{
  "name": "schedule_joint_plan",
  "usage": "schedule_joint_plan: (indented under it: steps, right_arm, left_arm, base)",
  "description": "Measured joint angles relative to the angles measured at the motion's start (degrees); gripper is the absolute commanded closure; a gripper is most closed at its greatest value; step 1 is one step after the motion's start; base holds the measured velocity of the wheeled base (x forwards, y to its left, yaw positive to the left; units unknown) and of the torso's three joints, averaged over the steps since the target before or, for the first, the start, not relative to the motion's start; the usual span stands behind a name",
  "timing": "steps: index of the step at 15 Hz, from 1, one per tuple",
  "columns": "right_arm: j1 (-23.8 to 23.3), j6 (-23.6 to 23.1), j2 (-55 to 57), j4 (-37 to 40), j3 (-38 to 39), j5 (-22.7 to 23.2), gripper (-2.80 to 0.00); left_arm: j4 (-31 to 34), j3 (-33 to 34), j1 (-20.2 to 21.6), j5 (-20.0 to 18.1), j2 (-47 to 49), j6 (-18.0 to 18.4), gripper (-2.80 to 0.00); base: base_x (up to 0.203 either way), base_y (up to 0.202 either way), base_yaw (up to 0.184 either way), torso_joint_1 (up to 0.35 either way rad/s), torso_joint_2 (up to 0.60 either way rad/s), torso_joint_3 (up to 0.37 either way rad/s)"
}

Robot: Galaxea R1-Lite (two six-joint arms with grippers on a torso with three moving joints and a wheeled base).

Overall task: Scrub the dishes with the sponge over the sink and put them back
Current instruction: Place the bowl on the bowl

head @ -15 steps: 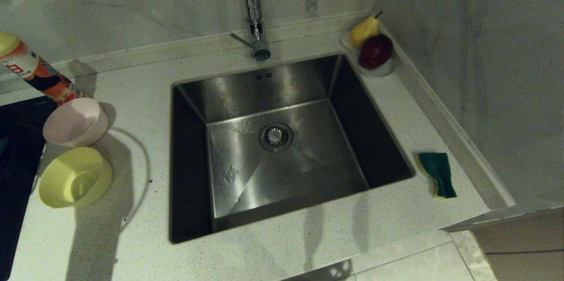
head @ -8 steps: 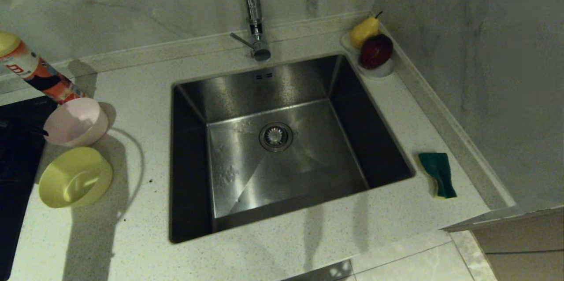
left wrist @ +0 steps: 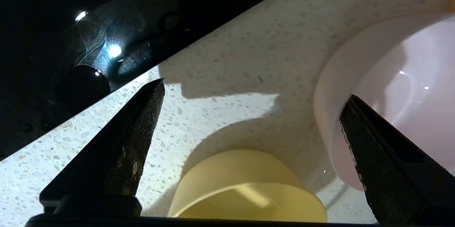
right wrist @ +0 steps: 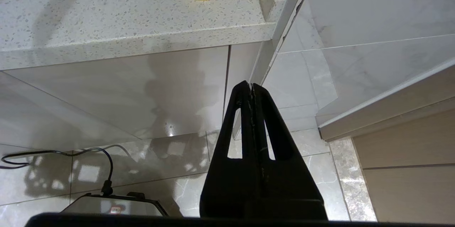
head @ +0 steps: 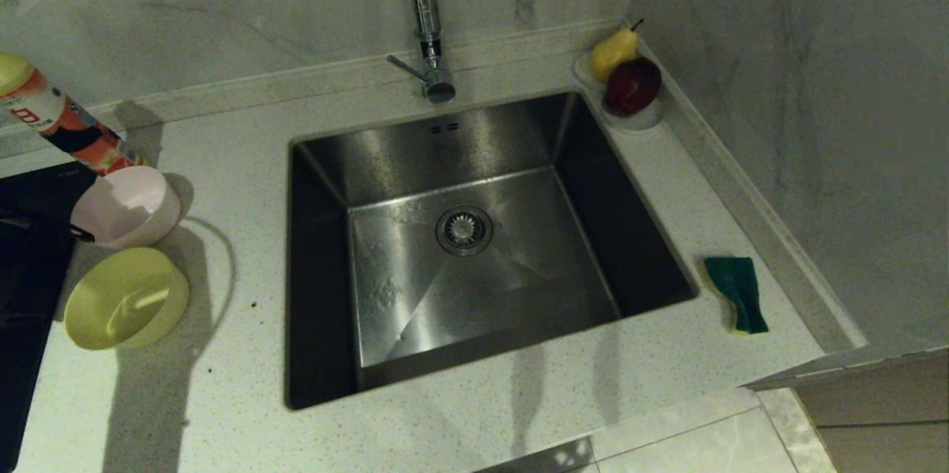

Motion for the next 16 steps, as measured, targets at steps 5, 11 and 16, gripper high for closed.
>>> schedule_joint_plan:
  steps: [5, 11, 16]
  right_arm:
    - [0.02, 0.00, 0.00, 0.00, 0.00, 0.00, 0.00]
    - [0.00, -0.01, 0.00, 0.02, -0.02, -0.02, 0.00]
    - [0.00, 0.00, 0.00, 0.00, -0.02, -0.02, 0.00]
  left_arm:
    - [-0.16, -0.06, -0.07, 0.06, 1.88, -0.40, -2.80]
    - [-0.33, -0.61, -0.10, 0.01, 2.73, -0.54, 0.00]
    - [-0.33, -0.93, -0.10, -0.18, 2.71, -0.56, 0.00]
  base:
    - [0.000, 0.000, 0.000, 0.000, 0.00, 0.000]
    - [0.000, 0.000, 0.000, 0.000, 0.00, 0.000]
    - [0.000, 0.000, 0.000, 0.000, 0.00, 0.000]
